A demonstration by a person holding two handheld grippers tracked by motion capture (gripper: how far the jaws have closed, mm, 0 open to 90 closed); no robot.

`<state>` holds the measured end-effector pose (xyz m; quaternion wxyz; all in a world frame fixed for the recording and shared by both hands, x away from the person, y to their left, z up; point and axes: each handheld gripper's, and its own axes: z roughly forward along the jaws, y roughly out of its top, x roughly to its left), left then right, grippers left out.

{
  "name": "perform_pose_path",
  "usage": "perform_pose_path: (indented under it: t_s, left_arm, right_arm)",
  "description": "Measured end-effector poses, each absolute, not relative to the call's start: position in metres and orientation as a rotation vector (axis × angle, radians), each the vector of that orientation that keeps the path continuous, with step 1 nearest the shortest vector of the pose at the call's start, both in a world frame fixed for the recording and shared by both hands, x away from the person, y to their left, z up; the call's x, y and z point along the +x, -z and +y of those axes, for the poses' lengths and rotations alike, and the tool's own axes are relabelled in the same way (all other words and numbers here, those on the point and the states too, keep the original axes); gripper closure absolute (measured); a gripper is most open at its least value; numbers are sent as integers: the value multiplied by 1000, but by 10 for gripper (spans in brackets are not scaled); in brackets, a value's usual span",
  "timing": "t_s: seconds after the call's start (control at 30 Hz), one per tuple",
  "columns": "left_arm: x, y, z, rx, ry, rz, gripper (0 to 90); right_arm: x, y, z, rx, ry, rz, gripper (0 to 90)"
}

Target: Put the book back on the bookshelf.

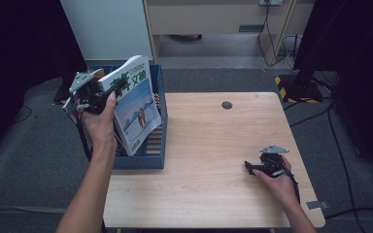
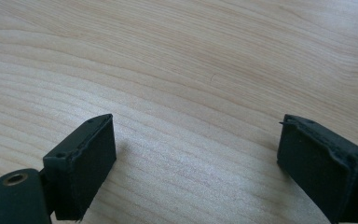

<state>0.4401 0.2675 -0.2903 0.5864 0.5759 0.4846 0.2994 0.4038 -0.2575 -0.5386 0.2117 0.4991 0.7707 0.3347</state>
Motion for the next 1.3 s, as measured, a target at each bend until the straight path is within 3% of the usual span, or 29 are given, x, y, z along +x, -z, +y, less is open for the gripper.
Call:
perform_pose_path:
  t_s: [1.3]
  left_arm:
    - [456,301,251,1341,-709,1086,733]
  right_arm:
    - [403,538,-261,1393,-926,2136,118]
